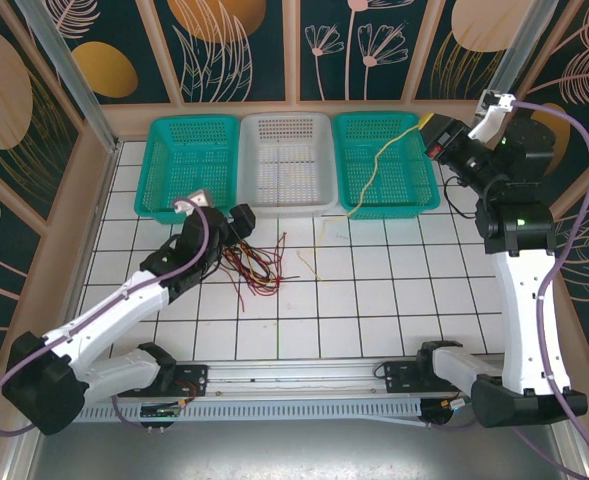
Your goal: Untangle the cables
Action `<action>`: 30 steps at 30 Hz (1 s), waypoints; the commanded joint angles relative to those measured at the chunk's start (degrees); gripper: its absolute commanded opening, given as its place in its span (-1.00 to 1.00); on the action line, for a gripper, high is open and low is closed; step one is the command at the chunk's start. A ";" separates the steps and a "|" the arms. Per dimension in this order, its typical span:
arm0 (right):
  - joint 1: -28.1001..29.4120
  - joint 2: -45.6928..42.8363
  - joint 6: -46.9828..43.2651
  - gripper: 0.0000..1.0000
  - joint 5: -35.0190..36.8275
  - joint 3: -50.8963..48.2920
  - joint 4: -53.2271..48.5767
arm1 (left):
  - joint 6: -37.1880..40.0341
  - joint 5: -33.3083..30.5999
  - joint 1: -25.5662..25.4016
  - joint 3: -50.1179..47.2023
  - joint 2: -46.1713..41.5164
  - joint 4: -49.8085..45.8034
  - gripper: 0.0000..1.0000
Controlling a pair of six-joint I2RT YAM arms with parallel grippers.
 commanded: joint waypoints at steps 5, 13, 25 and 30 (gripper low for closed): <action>4.02 1.44 -1.75 -1.00 -0.70 3.57 1.69 | 24.91 13.51 0.34 12.30 -4.25 4.77 0.80; 4.39 4.05 0.96 -1.00 -3.75 5.85 6.05 | 26.61 46.92 0.14 17.42 4.96 22.88 0.73; 4.92 8.34 3.43 -1.00 -7.12 11.46 8.95 | 22.74 57.81 -1.88 22.81 19.04 34.21 0.83; 5.20 8.52 4.17 -1.00 -7.52 11.12 10.01 | 23.56 59.31 -4.11 24.45 21.68 33.00 0.77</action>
